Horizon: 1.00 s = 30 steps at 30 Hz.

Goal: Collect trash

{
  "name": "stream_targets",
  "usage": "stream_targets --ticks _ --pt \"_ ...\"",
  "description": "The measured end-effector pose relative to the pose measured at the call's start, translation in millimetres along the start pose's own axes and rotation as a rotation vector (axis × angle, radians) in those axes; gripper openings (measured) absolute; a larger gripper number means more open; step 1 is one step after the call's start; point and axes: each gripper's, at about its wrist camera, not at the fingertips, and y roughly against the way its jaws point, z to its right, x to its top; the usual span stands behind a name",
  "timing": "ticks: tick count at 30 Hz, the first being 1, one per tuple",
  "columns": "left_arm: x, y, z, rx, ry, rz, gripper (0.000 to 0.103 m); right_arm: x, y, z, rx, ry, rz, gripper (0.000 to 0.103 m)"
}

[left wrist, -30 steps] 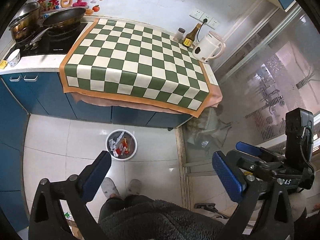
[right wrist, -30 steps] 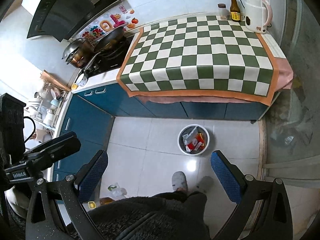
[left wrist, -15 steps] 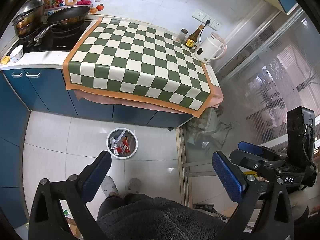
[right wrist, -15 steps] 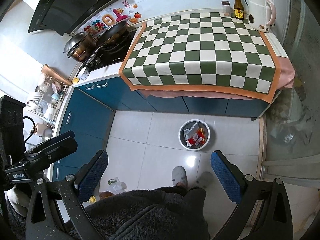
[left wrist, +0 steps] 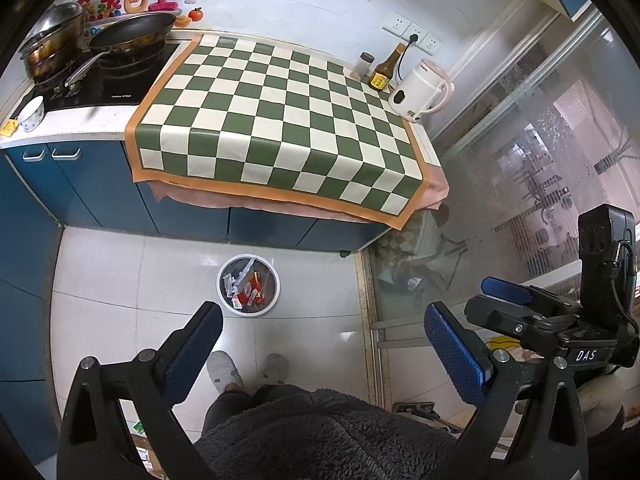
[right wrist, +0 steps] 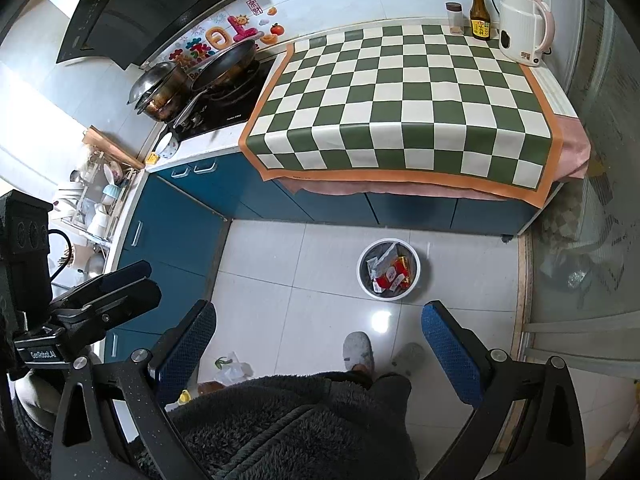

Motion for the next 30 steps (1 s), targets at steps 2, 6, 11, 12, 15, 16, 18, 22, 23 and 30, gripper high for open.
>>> stream_targets --ticks 2,6,11,12,15,16,18,22,23,30 --pt "-1 0 1 -0.002 0.002 -0.001 0.103 0 1 0 0.001 0.003 -0.001 0.103" --pt "0 -1 1 -0.003 -0.005 -0.003 0.103 0 1 -2 -0.001 0.003 -0.006 0.103" --pt "1 -2 0 0.000 -0.002 -0.003 0.103 -1 0 -4 -0.003 0.006 -0.007 0.103" --pt "1 -2 0 0.000 -0.002 -0.004 0.103 -1 0 -4 -0.001 0.003 -0.007 0.103" --pt "0 -2 -1 0.000 -0.002 -0.004 0.103 -1 0 -3 -0.001 0.005 -0.008 0.103" --pt "0 -1 -1 0.002 -0.004 -0.004 0.103 -1 0 -3 -0.001 0.004 -0.008 0.103" --pt "-1 -1 -3 0.002 -0.005 -0.005 0.103 -2 -1 -5 -0.002 0.005 -0.010 0.103" --pt "-1 -1 -5 0.004 -0.006 -0.006 0.103 -4 -3 -8 -0.001 0.005 -0.014 0.103" --pt "-2 -1 -5 0.006 -0.006 -0.005 0.103 -5 -3 -10 0.000 0.004 -0.014 0.103" --pt "-2 1 -13 0.012 0.000 0.004 0.103 -8 -7 -16 0.002 0.010 -0.016 0.103"
